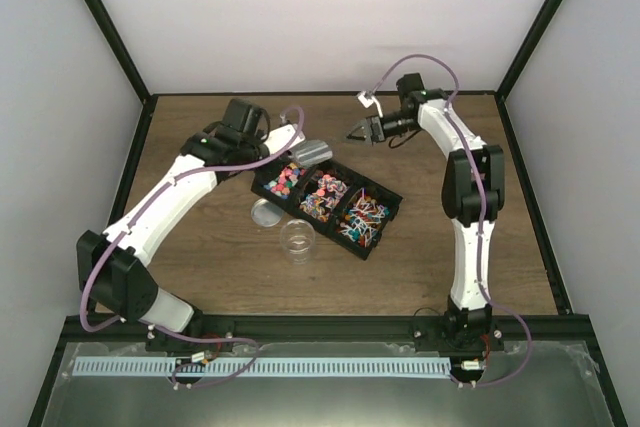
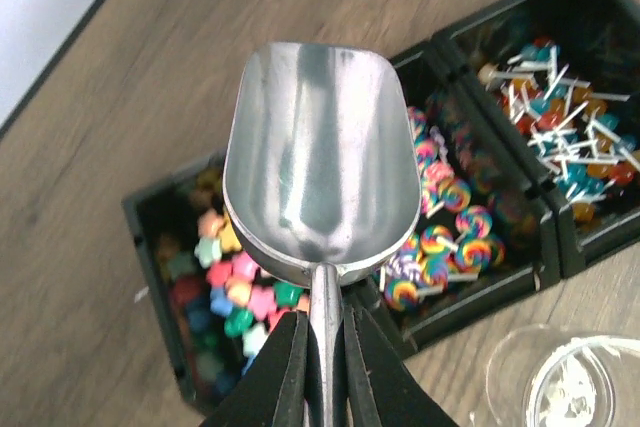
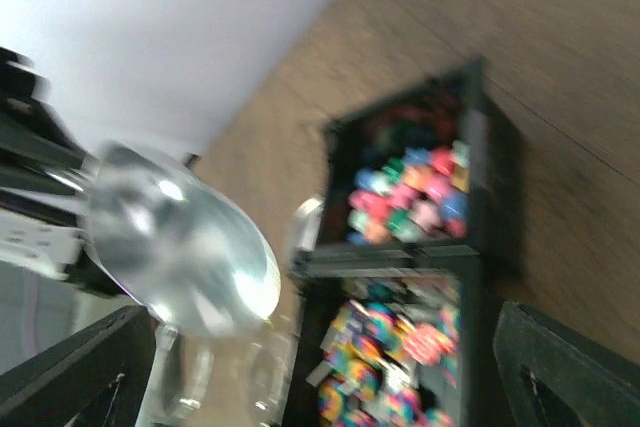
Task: Pack the candies
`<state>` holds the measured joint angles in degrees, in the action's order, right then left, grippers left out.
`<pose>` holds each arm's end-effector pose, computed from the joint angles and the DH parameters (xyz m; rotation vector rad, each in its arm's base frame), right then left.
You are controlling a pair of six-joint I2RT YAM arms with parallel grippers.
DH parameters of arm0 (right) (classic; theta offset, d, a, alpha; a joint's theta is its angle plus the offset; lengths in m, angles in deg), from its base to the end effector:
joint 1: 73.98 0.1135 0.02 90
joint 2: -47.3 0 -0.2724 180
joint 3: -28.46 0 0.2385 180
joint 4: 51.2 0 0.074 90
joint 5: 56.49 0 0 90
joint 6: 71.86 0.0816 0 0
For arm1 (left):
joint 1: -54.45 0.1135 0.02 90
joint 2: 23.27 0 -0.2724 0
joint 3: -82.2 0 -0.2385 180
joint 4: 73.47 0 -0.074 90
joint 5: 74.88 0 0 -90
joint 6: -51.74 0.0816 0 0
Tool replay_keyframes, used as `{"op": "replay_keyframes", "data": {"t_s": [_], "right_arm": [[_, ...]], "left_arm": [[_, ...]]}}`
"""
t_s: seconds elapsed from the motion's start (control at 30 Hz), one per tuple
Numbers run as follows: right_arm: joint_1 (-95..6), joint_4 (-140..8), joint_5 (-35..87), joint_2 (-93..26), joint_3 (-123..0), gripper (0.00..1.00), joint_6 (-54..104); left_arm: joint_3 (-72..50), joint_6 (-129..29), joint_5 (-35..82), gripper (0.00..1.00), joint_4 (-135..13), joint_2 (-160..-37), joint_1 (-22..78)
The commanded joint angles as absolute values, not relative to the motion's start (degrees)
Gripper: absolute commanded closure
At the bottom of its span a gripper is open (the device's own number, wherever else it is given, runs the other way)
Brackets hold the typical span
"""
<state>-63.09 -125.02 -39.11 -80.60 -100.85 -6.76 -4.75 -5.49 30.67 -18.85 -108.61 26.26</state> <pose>0.4326 0.1625 0.2405 -0.9280 2.0476 1.5870 0.2880 -0.1792 0.3055 1.3101 1.9744 -0.2855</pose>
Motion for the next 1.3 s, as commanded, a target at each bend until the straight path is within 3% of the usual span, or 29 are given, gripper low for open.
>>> {"op": "replay_keyframes", "data": {"t_s": [0.0,0.43,1.27], "right_arm": [[-63.19,-108.83,-24.07,-74.70,-92.90,0.05,-0.77],[-58.16,-102.81,-8.96,-71.13,-83.68,0.11,-3.61],[-54.39,-102.32,-4.62,-73.09,-82.55,0.27,-4.19]], "left_arm": [[0.32,-10.04,25.55,0.96,-5.97,-108.27,28.28],[2.24,-18.05,18.09,0.96,9.53,-112.15,33.12],[18.77,-21.58,12.88,0.96,19.17,-132.99,32.00]]}}
